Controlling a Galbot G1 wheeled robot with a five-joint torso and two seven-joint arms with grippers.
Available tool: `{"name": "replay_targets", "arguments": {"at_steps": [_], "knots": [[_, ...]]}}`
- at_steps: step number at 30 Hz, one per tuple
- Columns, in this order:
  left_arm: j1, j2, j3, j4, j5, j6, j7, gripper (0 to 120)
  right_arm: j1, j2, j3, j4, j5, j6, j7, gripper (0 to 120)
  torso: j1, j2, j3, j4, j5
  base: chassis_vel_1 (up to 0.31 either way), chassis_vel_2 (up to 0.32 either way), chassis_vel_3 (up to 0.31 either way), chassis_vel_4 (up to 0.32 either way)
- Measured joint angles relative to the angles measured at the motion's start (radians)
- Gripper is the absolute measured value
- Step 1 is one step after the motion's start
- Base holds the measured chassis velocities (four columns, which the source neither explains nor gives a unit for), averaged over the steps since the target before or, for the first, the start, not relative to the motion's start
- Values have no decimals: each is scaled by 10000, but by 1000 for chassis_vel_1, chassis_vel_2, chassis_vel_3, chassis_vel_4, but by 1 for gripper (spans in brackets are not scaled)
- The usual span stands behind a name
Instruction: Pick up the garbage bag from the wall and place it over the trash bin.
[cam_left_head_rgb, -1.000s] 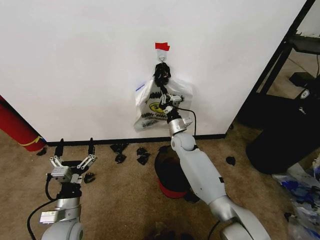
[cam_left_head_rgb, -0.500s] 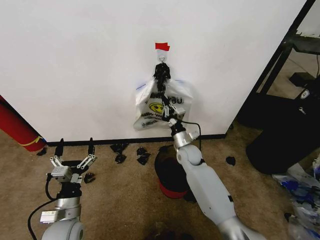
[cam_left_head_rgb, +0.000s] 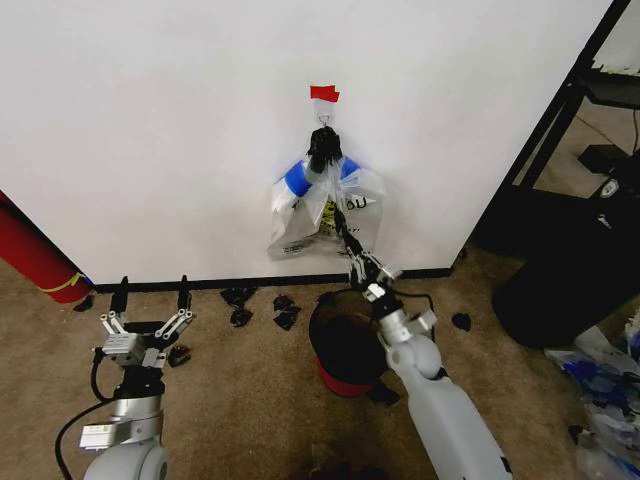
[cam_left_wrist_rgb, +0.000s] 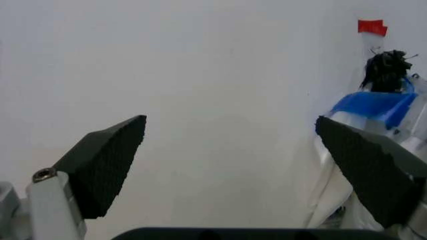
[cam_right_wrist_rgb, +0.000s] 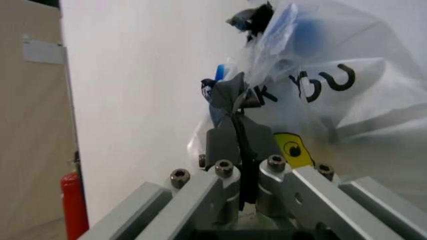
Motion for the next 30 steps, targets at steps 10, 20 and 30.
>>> {"name": "replay_targets", "arguments": {"at_steps": [10,20,30], "knots": [[250,-62,-17,-273,22,-69,1,100,-926,-64,947,102,275,251,-1608,0,0,0,1,1,1,0,0,0,0],[309,-172,98,-350,174,-120,14,100,-2013,18,1643,116,392,643,-2244,0,0,0,0,0,2,0,0,0,0],[304,-212,134,-401,254,-131,29,100,-2748,161,2063,59,624,1011,-2893,0,0,1,1,0,0,0,0,0,0]]}}
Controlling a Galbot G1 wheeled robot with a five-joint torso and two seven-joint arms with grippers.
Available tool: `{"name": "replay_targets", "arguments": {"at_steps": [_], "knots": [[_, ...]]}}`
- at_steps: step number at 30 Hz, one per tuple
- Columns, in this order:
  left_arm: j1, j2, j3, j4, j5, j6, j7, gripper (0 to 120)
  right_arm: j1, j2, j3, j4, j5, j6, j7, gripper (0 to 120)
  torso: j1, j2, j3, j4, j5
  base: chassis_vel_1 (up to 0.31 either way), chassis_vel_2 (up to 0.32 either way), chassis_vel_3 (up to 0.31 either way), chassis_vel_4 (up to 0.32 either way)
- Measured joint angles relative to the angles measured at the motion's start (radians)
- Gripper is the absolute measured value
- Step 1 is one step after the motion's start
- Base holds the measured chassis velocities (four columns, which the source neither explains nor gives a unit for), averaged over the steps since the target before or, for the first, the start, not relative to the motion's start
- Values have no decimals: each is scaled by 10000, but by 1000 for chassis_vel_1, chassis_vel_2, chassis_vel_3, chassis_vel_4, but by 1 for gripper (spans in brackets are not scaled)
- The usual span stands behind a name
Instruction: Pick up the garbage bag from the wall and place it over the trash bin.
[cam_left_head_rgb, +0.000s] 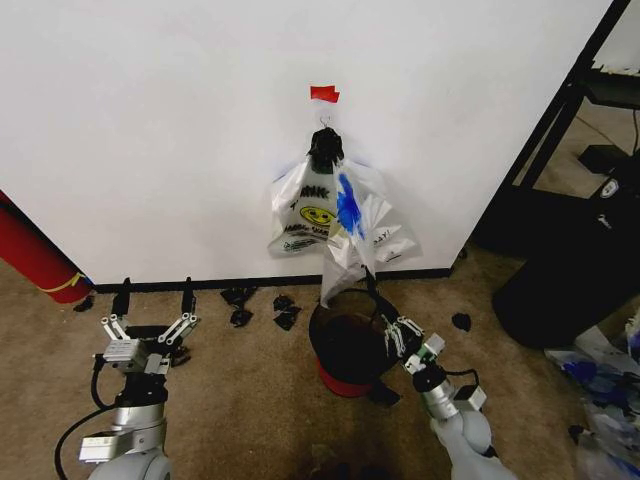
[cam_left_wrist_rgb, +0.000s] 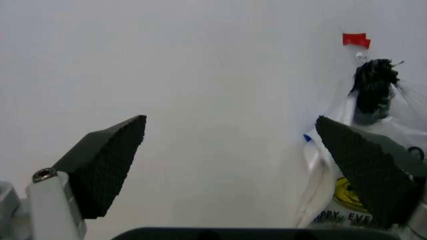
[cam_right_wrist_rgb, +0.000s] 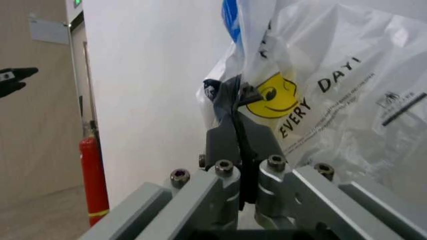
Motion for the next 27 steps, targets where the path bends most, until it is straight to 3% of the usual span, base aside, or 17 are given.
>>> {"name": "replay_targets", "arguments": {"at_steps": [27], "knots": [[-110,33,-1,37,-40,-9,1,100,-956,366,534,-768,1179,400,-2109,0,1,0,1,0,0,0,0,0,0]]}}
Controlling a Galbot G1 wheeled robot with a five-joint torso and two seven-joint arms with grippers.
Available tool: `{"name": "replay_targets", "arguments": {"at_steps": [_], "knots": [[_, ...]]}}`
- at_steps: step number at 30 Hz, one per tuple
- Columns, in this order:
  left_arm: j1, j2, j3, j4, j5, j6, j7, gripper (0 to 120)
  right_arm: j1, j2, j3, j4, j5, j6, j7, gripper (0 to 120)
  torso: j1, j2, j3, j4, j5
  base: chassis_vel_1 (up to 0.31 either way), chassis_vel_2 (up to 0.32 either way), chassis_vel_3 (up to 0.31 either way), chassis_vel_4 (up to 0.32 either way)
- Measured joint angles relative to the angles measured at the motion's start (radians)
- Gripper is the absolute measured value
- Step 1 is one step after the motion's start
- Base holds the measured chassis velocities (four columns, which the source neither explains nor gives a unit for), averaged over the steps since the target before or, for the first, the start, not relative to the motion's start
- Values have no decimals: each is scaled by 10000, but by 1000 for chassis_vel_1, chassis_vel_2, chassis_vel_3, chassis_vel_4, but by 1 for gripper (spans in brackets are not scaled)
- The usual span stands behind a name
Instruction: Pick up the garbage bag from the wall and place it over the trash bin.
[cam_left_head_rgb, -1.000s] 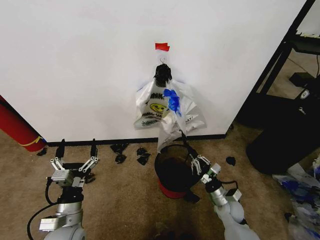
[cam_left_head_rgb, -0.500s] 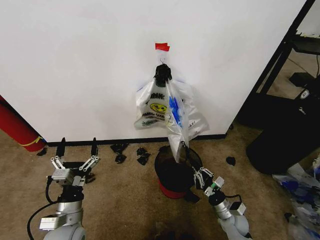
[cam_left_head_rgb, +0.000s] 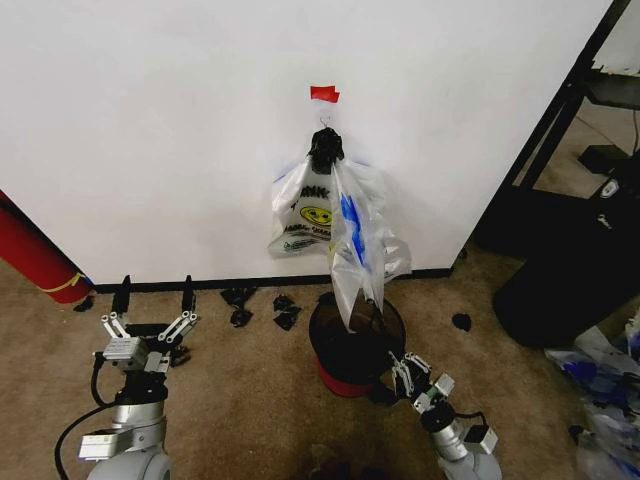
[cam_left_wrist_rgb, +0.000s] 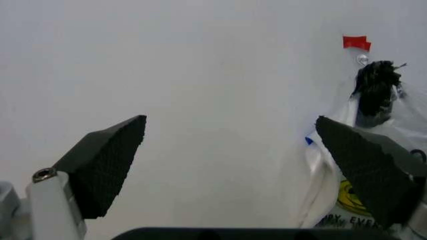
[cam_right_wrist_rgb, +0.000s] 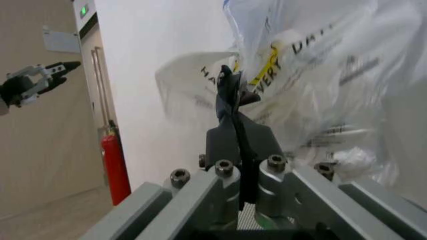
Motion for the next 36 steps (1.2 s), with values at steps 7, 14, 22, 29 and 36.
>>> {"name": "replay_targets", "arguments": {"at_steps": [7,14,22,29,36], "knots": [[-107,13,13,110,0,0,1,100,-141,23,83,-326,344,145,-666,0,0,0,0,0,0,0,0,0,0],[-265,90,14,212,-19,48,0,100,-97,-43,219,-279,674,35,-953,0,0,0,0,0,0,0,0,0,0],[-537,536,189,457,-31,77,166,100,345,-141,-241,329,845,256,414,0,0,0,1,0,0,0,0,0,0],[-1141,1639,921,501,-883,189,1165,100,1480,-291,-1193,1428,36,161,2645,0,0,0,1,1,-1,0,0,0,0],[-2552,4167,2498,649,-3050,1015,1994,100,2367,-371,-1911,2371,-367,-341,3866,0,0,-1,2,-3,-3,0,0,0,0]]}}
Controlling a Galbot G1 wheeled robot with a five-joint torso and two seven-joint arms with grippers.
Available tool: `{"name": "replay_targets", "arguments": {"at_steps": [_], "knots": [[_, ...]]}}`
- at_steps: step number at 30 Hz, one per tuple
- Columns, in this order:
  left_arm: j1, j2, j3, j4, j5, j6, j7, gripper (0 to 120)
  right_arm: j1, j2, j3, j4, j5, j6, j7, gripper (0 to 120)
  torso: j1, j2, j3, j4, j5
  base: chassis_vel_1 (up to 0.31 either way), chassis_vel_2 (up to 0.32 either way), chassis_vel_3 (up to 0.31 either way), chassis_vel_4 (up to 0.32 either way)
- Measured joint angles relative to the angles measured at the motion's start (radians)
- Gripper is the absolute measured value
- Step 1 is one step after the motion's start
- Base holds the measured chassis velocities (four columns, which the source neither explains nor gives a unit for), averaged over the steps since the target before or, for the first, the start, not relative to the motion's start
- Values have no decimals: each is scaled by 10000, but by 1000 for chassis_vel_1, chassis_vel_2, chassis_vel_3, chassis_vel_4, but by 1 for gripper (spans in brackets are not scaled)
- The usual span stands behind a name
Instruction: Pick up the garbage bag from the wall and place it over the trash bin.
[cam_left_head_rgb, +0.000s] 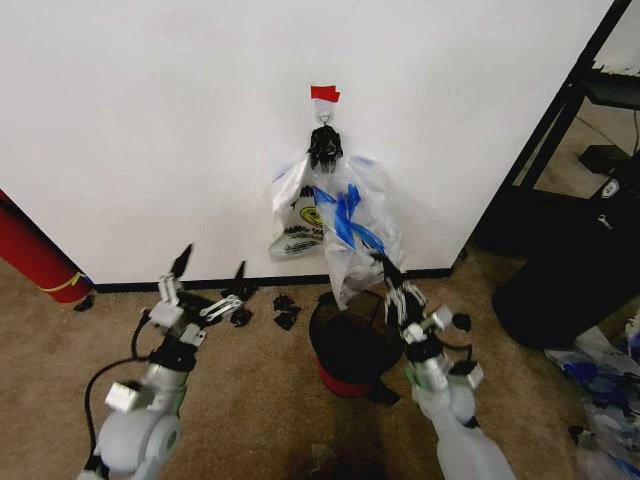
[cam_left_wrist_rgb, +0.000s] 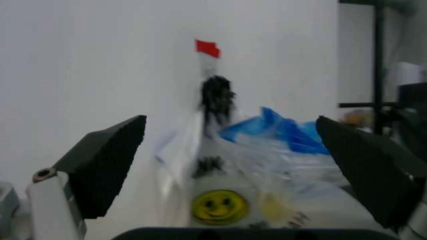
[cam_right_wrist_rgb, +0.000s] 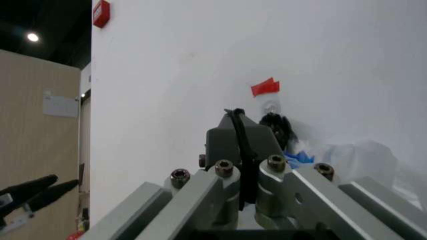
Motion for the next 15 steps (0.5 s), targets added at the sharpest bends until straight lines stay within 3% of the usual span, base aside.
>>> {"name": "replay_targets", "arguments": {"at_steps": [1,6,8,11,12,15], "knots": [[0,0,0,0,0,0,0,100,0,0,0,0,0,0,0,0,0,0,0,0,0,0,0,0,0],[-1688,1747,1467,58,-1479,1223,-188,100,-3,98,-199,-524,-407,106,-369,0,0,0,-1,4,2,0,0,0,0],[-2225,1993,1881,177,-1506,1367,-251,100,-34,132,-189,-686,-516,179,-480,0,0,0,0,2,3,0,0,0,0],[-3710,2497,3115,657,-1162,1563,-394,100,-84,209,-156,-970,-782,338,-658,0,1,0,0,-1,3,0,0,0,0],[-3710,2497,3115,657,-1162,1563,-394,100,-84,209,-156,-970,-782,338,-658,0,1,0,0,-1,3,0,0,0,0],[-5058,2816,4494,1191,-140,1806,-796,100,-70,296,-100,-1140,-992,462,-707,0,1,0,0,1,1,0,0,0,0]]}}
